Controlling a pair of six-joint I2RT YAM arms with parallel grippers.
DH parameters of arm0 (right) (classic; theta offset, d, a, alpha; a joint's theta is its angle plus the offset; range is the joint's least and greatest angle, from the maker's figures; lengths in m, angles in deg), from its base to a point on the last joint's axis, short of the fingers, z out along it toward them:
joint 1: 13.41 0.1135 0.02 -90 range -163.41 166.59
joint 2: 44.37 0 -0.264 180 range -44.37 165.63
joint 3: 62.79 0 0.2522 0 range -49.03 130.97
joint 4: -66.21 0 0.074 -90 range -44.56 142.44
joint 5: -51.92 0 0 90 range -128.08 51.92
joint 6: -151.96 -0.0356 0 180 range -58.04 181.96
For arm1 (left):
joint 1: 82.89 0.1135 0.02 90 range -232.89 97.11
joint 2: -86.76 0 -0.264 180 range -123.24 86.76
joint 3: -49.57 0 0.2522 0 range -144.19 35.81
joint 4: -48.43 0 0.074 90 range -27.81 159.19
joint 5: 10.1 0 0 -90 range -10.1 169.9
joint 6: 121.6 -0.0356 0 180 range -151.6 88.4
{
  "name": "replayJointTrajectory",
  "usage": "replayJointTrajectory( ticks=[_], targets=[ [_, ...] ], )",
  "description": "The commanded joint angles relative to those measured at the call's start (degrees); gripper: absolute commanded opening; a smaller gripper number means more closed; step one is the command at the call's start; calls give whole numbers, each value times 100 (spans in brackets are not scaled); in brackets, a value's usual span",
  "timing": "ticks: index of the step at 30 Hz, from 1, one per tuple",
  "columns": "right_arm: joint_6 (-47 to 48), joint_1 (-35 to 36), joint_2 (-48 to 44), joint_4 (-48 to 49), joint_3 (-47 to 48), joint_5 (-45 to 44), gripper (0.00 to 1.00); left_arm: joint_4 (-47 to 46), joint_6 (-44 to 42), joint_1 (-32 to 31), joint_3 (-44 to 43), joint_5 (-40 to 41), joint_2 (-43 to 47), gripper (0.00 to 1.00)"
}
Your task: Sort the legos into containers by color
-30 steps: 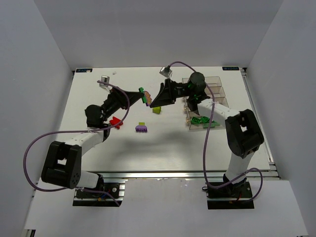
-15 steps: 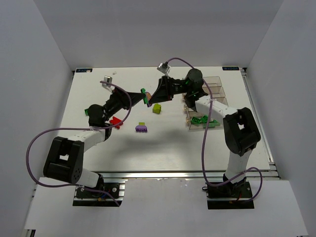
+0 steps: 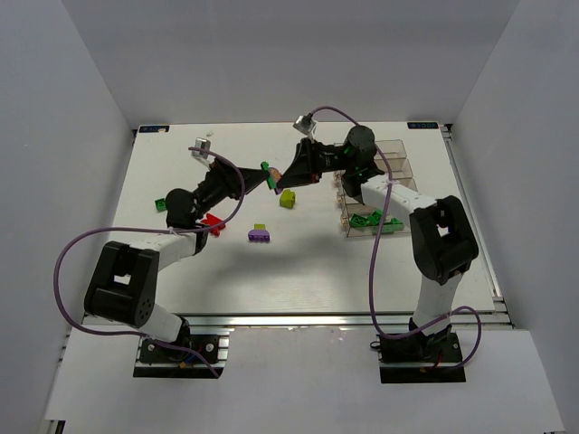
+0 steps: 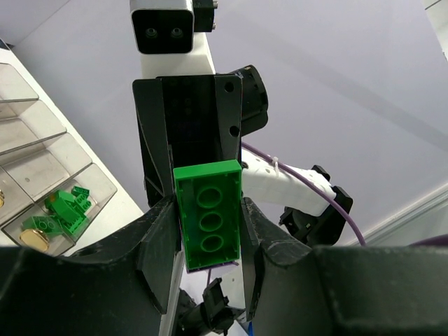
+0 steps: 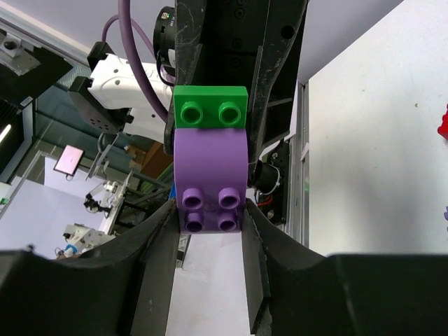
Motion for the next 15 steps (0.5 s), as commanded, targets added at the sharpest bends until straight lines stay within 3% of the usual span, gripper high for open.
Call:
replayJointTrajectory(
  ticks=[1,15],
  targets=[
    [-139,-352,-96,555,-46,-94,0,-457,48,-13,-129,-192,46,6],
    [89,-915,-307,511,-468,-32,0,-536,171,-13,-287,-245,-182,5]
  ],
)
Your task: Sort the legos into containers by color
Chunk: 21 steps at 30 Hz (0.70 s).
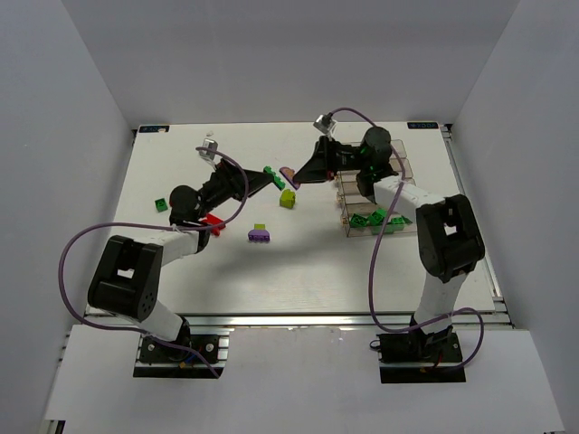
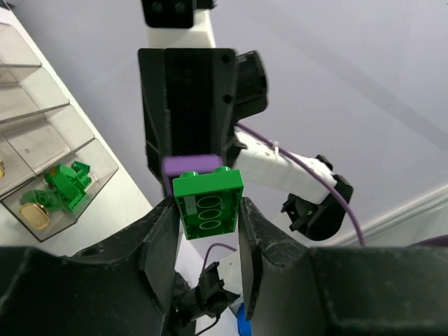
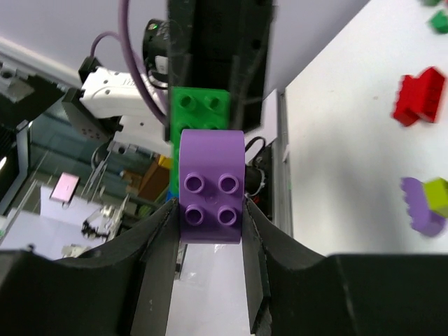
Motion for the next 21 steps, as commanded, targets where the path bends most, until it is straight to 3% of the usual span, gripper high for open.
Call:
replayJointTrajectory(
  ticks=[1,9,12,13,14,15,16,17,19,21],
  targets=[
    [227,-371,-281,301,-83,-95,0,-783,149,99,-241,-59,88,5],
    [393,-423,-290,153,-13,-236,0,-660,106,99,-188,-77,132,3],
    [1233,-616,-385,-521,197,-288,0,-319,-8,90,-162,-138,220,3],
    [1803,-782,-438,-1856,328,-358,0,-178,-157,98,-162,-164,264,3],
    [3410,-862,-482,-2731,504,-603,0,6,-245,99,-171,-182,342,3],
    [4409,-932,-544,-3670,723,-805,0,391,-333,90,-171,-199,387,3],
    [5446,-1029,-536,-5524,1247,-1077,0,560,-534,98,-179,-208,422,3],
    [7109,-1065,-544,-6230,1444,-1680,0,736,-623,99,-179,-208,466,3],
    [8342,-1205,-562,-7374,1700,-2263,0,1123,-825,98,-171,-191,563,3],
    [9483,-1363,-588,-7721,1666,-2747,0,1378,-896,90,-171,-182,650,3]
  ],
)
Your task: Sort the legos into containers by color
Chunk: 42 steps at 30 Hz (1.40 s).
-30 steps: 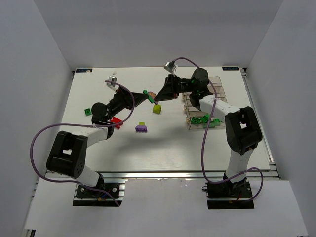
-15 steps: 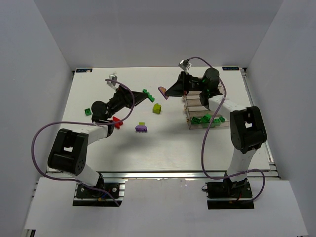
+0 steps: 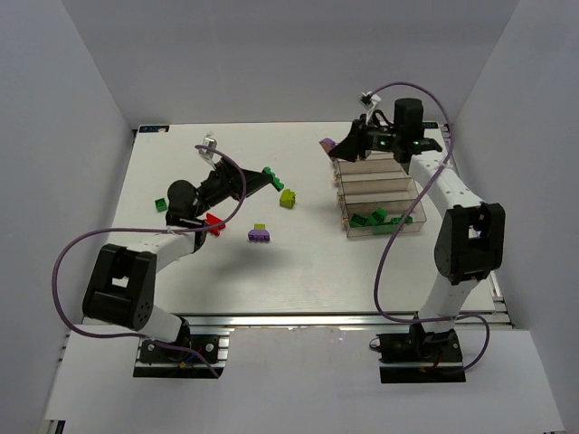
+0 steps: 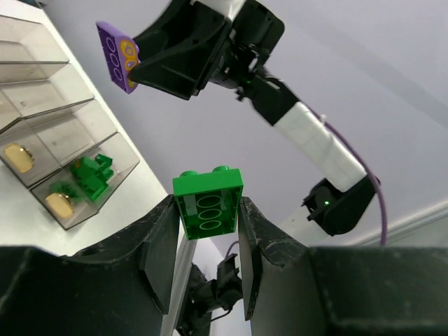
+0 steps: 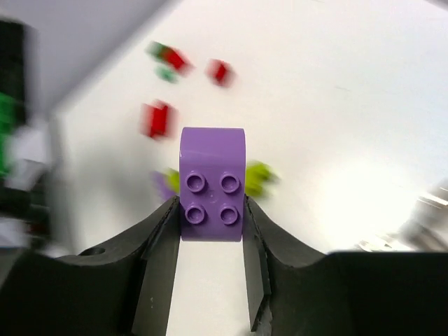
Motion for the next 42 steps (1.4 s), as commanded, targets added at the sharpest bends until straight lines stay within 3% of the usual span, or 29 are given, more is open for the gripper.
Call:
replayJointTrajectory(
  ticks=[1,7,11,17,23,31,42],
  targets=[
    [3626,-325,-319,-2659,219,-1336,0,627,-433,-6,-55,-38,362,3],
    [6341,-598,-346,-3480,-44,-2130,0,1505,-1020,-164,-239,59,599,3],
    [7259,-651,-363,-3559,-299,-2402,0,2367,-1523,-463,-529,103,565,3],
    [8031,-660,-13,-3532,-116,-2631,0,2315,-1532,-674,-512,235,494,3],
    [8402,-652,322,-3621,78,-2833,1,2350,-1558,-762,-441,340,538,3],
    [8455,-652,480,-3594,69,-2886,11,2456,-1611,-815,-494,358,503,3],
    [8254,-652,656,-3489,140,-3062,49,2701,-1777,-973,-757,384,336,3]
  ],
)
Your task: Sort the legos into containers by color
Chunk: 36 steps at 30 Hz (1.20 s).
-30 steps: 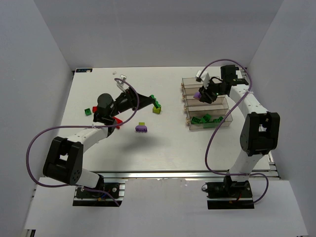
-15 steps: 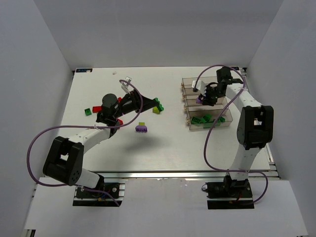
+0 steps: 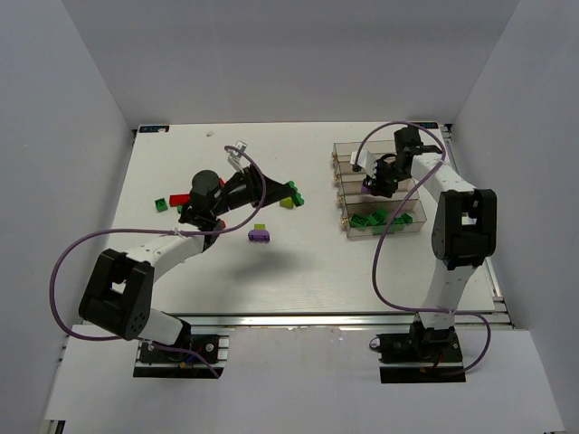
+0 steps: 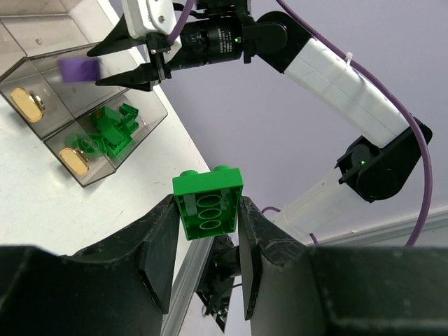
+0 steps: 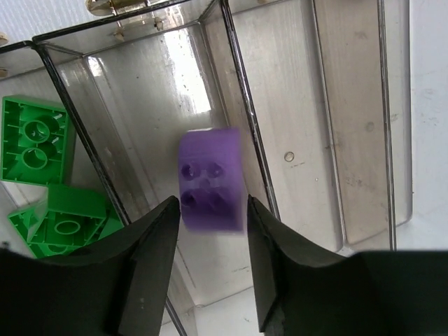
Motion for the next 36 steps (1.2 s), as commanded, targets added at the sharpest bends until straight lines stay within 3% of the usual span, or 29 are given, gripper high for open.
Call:
replayJointTrajectory(
  ticks=[1,10,11,12,15,16,19,21,22,24,25,27,30,36],
  targets=[
    [-94,-31,-23,87,262,-41,49,175,-209,-92,-316,56,11,3],
    [-1103,-294,-384,131,385,354,62,702,-543,-487,-755,126,-349,3],
    [-1331,-364,-506,322,394,459,81,816,-586,-549,-834,144,-411,3],
    [-2073,-513,-585,559,377,425,89,869,-674,-602,-931,179,-499,3],
    [-3124,-1056,-884,1404,236,344,89,1247,-911,-927,-1458,258,-999,3],
    [-3605,-1233,-937,1440,253,772,89,1239,-929,-1075,-1572,302,-1296,3],
    [-3908,-1788,-938,924,472,1958,89,1221,-930,-1313,-2012,452,-1772,3],
    [-3804,-1876,-1060,590,369,2260,67,1353,-1000,-1419,-2512,566,-2326,3],
    [-3777,-1885,-1296,605,228,2488,51,1501,-1035,-1524,-2705,618,-2510,3],
    [-3882,-1877,-1587,745,-340,2718,34,1774,-1219,-1621,-3379,724,-3064,3],
    [-3943,-1877,-1884,964,-527,2910,20,2201,-1315,-1726,-3645,776,-3240,3],
    [-4215,-1877,-2158,1237,-1035,3008,9,2617,-1579,-1815,-4320,1022,-3697,3],
    [-4462,-1877,-2493,1546,-1380,3088,5,3154,-1729,-1929,-4893,1400,-4101,4],
    [-4559,-1877,-2687,1563,-1601,3088,10,3963,-2028,-2070,-5510,2112,-4516,9]
  ],
)
